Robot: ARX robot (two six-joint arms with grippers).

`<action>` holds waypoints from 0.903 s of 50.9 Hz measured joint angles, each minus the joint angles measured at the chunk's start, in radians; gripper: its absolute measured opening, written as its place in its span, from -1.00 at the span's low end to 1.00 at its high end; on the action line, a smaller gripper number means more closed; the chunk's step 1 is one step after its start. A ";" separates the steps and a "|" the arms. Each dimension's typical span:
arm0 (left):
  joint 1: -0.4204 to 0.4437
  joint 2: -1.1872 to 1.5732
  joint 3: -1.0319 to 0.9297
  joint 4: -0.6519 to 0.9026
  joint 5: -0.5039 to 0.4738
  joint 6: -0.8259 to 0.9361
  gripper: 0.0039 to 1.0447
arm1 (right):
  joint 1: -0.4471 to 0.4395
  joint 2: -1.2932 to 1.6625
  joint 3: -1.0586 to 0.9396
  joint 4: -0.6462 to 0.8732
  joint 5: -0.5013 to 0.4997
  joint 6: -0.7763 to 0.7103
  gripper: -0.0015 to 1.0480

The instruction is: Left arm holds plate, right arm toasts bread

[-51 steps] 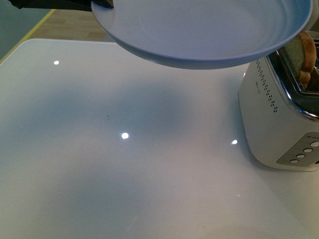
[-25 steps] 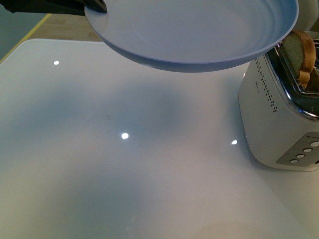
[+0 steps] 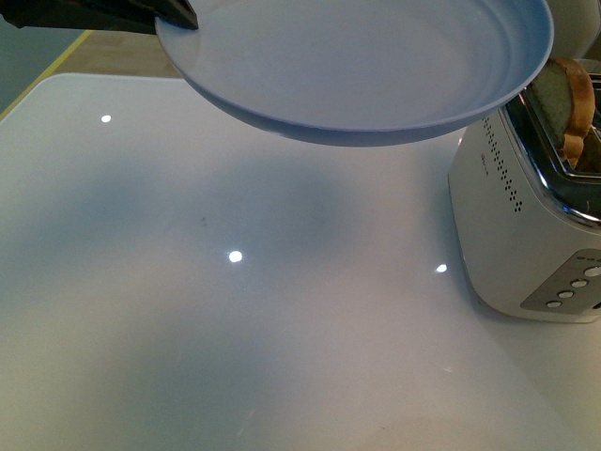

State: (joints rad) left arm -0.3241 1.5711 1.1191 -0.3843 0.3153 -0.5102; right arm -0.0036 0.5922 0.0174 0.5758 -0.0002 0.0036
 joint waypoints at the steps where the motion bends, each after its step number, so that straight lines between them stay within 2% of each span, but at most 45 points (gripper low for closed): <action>1: 0.000 0.000 0.000 0.000 0.000 0.000 -0.95 | 0.000 -0.006 0.000 -0.006 0.000 0.000 -0.97; 24: -0.012 0.000 0.000 0.003 0.000 0.000 -0.95 | 0.000 -0.272 0.000 -0.256 0.000 0.000 -0.97; 46: -0.016 0.000 0.000 0.005 0.001 0.000 -0.95 | 0.000 -0.417 0.000 -0.400 0.000 0.000 -0.97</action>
State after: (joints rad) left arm -0.3405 1.5707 1.1191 -0.3790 0.3161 -0.5106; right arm -0.0036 0.1757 0.0174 0.1761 0.0002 0.0032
